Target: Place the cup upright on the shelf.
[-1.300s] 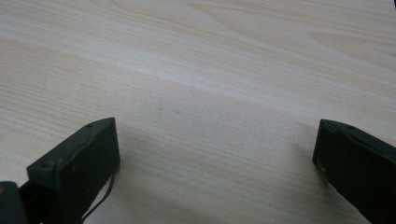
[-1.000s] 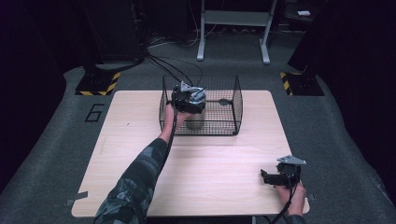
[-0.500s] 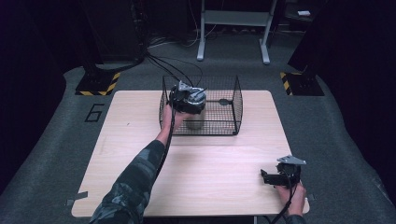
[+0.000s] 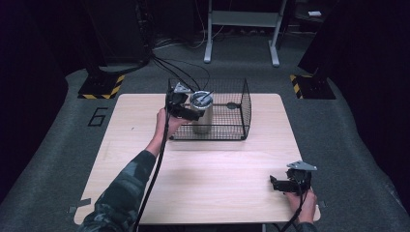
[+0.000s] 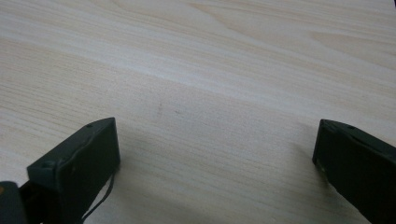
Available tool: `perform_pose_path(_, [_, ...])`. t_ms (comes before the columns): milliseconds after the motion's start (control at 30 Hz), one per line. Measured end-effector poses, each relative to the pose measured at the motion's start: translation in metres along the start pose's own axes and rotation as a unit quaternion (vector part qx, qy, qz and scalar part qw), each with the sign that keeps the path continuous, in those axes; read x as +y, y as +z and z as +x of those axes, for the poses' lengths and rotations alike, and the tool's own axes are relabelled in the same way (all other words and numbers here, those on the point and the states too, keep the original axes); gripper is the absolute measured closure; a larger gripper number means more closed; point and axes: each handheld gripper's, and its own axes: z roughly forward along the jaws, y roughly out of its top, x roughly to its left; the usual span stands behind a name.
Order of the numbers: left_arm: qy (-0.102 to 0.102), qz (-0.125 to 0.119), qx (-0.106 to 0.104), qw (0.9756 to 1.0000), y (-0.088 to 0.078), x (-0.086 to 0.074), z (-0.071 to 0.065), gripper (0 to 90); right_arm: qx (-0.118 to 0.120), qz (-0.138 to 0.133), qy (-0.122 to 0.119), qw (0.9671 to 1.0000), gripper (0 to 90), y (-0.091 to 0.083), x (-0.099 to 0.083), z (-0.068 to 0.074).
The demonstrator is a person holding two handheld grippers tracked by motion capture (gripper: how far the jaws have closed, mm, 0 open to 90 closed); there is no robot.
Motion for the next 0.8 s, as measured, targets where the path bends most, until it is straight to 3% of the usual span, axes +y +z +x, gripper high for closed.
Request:
perform_pose_path(400, [0.034, -0.008, -0.005, 0.9994, -0.070, -0.020, -0.019, 0.0, 0.000, 0.000, 0.000, 1.0000, 0.2, 0.000, 0.000, 0.000])
perform_pose_path(633, [0.042, -0.003, 0.003, 0.9991, -0.104, -0.050, -0.026, 0.0, 0.000, 0.000, 0.000, 1.0000, 0.2, 0.000, 0.000, 0.000])
perform_pose_path(800, [0.053, 0.004, 0.023, 0.9983, -0.125, -0.078, -0.029, 0.0, 0.000, 0.000, 0.000, 1.0000, 0.2, 0.000, 0.000, 0.000])
